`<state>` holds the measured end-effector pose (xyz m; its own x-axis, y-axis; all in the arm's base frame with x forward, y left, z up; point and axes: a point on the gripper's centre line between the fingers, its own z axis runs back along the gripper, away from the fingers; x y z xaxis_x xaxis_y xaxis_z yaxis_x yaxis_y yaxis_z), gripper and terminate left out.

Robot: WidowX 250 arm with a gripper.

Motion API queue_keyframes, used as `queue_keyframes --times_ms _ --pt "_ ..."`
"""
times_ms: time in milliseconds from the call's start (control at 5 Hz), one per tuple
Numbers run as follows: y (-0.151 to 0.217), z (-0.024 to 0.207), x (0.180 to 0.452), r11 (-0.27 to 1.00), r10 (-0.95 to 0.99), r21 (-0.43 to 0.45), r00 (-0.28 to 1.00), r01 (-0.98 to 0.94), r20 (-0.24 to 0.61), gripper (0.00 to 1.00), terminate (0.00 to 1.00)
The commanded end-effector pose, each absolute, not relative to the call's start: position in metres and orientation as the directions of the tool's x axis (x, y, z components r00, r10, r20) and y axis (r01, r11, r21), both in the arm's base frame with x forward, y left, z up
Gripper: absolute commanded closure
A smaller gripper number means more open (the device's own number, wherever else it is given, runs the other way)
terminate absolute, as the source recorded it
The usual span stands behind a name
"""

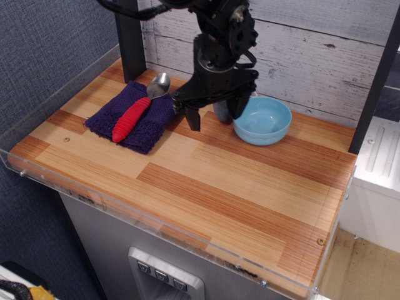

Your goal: Put the bowl near the bottom of the spoon.

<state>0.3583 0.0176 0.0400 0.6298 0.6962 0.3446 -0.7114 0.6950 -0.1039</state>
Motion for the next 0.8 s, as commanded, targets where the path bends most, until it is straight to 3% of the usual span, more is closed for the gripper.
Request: queue_keyframes --times_ms 0,400,600 --pt "0.003 0.042 0.358 0.745 0.653 -0.134 0.673 -0.654 0.348 0.00 0.00" --pt "-0.002 0.025 0.351 0.786 0.606 -0.114 0.721 -0.607 0.337 0.00 0.00" --pt "-0.002 0.019 0.349 0.805 0.581 -0.118 0.731 -0.581 0.359 1.00 0.00"
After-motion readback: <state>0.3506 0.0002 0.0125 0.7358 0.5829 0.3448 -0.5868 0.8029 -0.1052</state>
